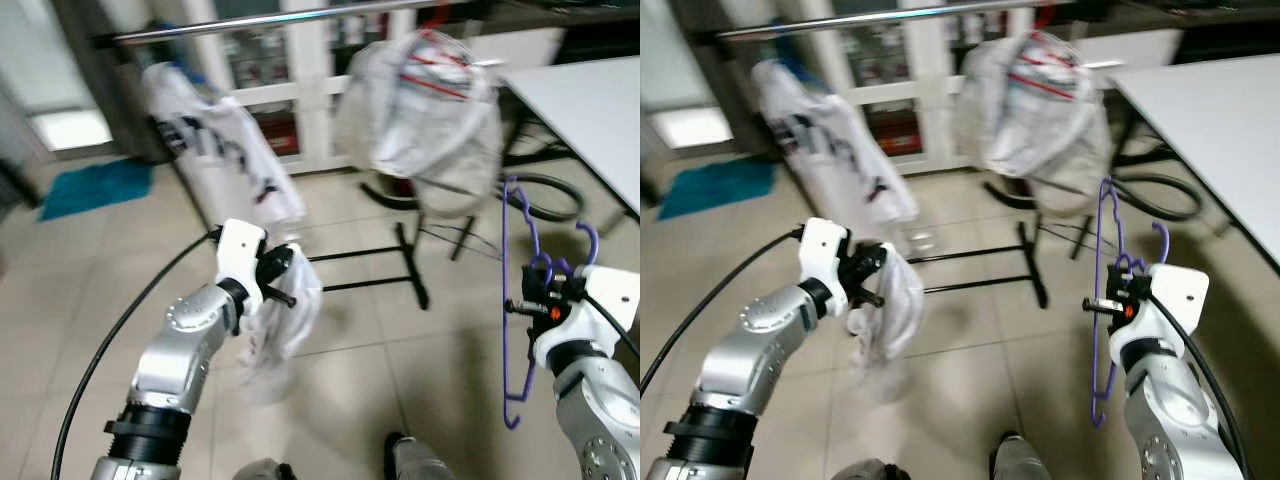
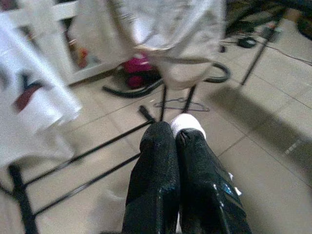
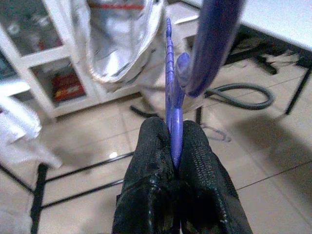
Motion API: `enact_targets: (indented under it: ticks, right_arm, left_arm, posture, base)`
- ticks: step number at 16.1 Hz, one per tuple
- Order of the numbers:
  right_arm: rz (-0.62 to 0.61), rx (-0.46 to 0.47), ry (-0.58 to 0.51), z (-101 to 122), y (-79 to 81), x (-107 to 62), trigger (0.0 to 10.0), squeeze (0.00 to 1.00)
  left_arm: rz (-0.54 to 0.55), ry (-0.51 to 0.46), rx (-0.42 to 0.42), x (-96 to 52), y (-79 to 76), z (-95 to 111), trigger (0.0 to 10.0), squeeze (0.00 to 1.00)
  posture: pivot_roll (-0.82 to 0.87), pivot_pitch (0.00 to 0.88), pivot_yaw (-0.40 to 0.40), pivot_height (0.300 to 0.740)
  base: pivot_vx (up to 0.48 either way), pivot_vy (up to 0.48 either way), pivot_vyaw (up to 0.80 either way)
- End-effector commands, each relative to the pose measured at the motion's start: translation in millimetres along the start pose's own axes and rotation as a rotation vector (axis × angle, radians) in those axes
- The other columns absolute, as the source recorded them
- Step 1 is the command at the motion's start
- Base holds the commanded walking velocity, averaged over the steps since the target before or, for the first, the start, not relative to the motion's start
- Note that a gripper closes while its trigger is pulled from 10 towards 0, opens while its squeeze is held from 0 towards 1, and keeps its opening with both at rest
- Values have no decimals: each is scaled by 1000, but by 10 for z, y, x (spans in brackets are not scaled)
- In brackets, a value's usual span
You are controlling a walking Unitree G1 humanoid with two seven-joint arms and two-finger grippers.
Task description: Hang hanger
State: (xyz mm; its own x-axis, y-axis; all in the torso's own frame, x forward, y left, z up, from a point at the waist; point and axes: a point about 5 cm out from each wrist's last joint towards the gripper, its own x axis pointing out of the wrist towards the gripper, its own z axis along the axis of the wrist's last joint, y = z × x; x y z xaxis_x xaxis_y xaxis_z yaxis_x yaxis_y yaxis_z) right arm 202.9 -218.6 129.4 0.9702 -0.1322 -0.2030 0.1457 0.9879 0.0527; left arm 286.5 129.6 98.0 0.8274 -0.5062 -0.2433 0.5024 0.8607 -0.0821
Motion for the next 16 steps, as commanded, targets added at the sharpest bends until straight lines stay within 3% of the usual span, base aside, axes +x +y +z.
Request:
enact_targets:
  ticks: [1, 6, 11, 13, 16]
  right_arm:
    - [24, -8, -25, 50, 52, 12, 10000, 0]
    - [131, -70, 2, 84, 190, 28, 10000, 0]
    - [170, -144, -79, 222, 267, 119, 10000, 0]
    - [147, -75, -54, 147, 220, 87, 10000, 0]
    - [51, -63, -42, 71, 92, 50, 10000, 0]
  left_arm:
    - [14, -58, 41, -2, 12, 126, 10000, 0]
    - [53, -95, 37, -6, 42, 170, 10000, 0]
    - [89, -138, 47, 34, 67, 252, 10000, 0]
    - [76, -141, 50, 36, 59, 271, 10000, 0]
    - [62, -149, 44, 66, 56, 291, 10000, 0]
  posture:
    - [-176, 0, 117, 740]
    - [-175, 0, 105, 740]
    - [-175, 0, 100, 740]
    - [-177, 0, 102, 740]
    - [-187, 0, 110, 740]
  base:
    - [0, 0, -800]
    - [0, 0, -788]
    - [0, 0, -798]
    - [0, 0, -794]
    - [0, 80, -800]
